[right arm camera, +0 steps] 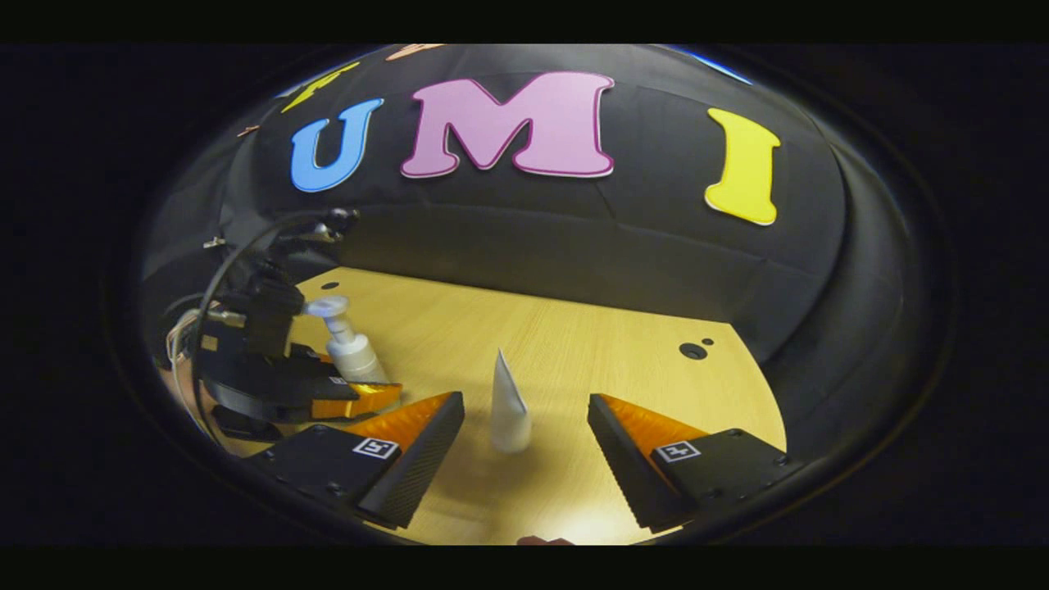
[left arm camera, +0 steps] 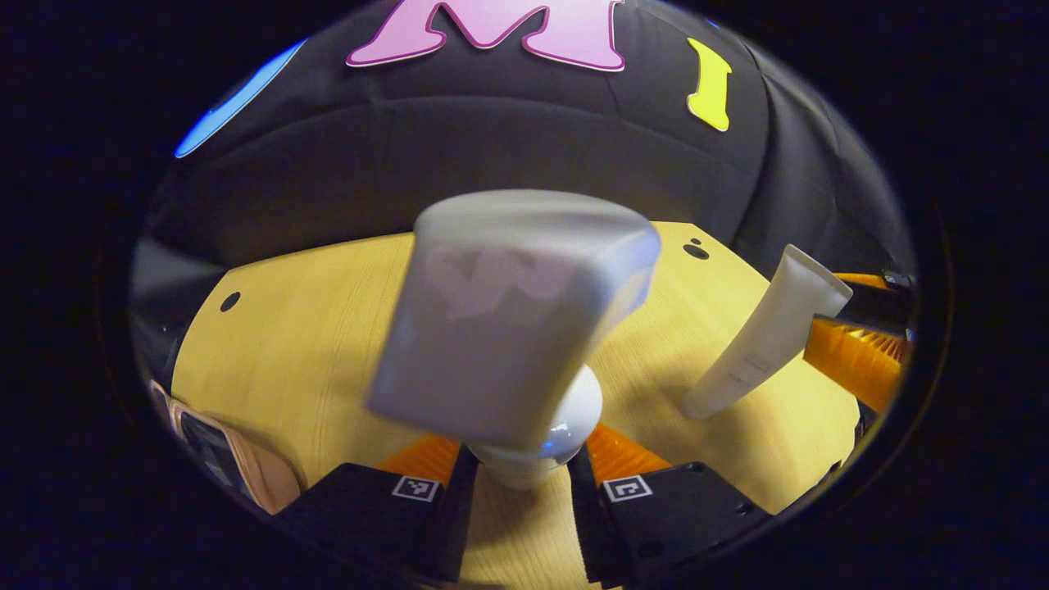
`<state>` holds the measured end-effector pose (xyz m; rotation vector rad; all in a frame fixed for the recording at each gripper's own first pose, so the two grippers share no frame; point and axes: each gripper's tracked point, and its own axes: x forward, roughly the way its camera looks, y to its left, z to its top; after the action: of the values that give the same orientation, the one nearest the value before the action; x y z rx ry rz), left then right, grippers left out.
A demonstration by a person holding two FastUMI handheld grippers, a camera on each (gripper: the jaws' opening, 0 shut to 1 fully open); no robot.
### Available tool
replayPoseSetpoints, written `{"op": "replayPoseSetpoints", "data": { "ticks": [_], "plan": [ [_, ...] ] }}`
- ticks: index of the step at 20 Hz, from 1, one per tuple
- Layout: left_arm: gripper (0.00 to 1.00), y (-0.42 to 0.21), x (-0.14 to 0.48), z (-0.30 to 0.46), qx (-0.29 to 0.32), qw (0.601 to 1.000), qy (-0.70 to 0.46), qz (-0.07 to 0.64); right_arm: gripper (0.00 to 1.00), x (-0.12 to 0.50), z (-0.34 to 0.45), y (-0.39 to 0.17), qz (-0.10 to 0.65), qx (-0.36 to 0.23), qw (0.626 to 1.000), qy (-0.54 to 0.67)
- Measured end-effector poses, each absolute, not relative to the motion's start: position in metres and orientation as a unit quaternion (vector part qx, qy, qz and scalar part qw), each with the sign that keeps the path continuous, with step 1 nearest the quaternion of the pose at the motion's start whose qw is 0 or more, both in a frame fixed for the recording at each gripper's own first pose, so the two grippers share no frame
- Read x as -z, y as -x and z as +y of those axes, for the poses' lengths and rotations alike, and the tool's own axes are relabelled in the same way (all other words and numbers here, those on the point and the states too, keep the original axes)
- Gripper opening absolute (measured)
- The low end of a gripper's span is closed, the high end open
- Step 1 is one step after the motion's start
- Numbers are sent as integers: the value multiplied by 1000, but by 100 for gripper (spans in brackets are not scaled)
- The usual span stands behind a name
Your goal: First open the suitcase, pack the skin care products into it, and then close the suitcase.
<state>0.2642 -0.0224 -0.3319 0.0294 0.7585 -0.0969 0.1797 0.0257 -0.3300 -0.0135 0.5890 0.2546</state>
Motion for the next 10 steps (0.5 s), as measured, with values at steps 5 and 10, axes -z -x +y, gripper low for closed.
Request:
{"op": "replayPoseSetpoints", "data": {
  "ticks": [5,10],
  "plan": [
    [57,-241,281,-27,68,931,4,358,95,361,35,-189,320,-119,940,-23],
    [57,-193,228,-7,66,934,41,349,97,387,43,-196,356,-111,927,-49]
  ]
}}
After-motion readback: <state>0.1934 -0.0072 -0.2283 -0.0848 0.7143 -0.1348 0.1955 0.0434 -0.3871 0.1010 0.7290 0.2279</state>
